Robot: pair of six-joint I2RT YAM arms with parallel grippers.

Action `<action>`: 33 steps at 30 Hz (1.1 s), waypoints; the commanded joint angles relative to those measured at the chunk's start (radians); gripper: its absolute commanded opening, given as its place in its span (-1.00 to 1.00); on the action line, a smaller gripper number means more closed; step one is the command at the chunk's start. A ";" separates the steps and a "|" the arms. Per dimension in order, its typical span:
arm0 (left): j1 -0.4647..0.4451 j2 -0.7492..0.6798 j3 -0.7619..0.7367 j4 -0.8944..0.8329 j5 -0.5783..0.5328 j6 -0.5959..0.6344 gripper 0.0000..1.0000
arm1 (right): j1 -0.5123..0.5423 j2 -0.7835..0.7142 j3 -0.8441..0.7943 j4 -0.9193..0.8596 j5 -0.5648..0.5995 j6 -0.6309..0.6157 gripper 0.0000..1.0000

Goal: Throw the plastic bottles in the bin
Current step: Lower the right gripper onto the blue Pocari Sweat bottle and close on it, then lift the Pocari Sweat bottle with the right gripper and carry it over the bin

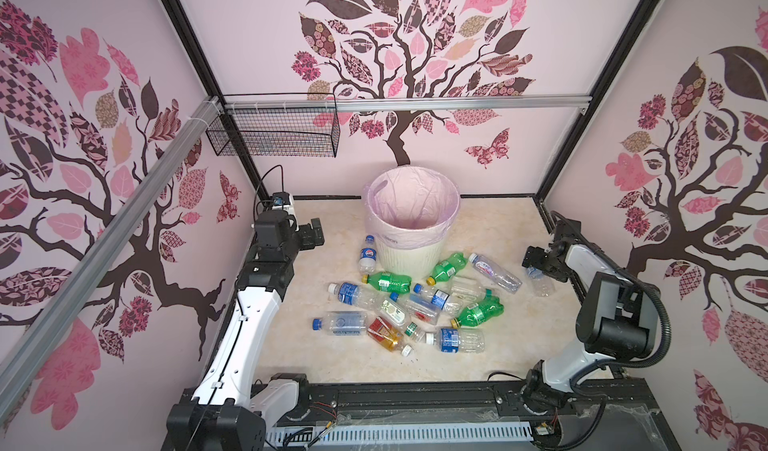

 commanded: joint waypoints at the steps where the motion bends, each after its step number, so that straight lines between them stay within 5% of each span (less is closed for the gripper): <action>1: -0.003 -0.007 0.006 0.003 -0.004 0.013 0.95 | -0.004 0.037 -0.007 0.010 -0.027 0.015 0.72; 18: -0.003 -0.007 0.000 -0.019 -0.011 0.012 0.95 | -0.004 0.101 -0.005 0.048 -0.023 0.101 0.06; 22: -0.003 -0.006 -0.003 -0.038 -0.011 0.012 0.95 | -0.004 0.046 -0.032 0.099 -0.050 0.106 -0.12; 33: -0.002 -0.035 -0.029 -0.110 -0.017 0.034 0.95 | -0.004 -0.258 -0.058 0.176 -0.165 0.093 -0.15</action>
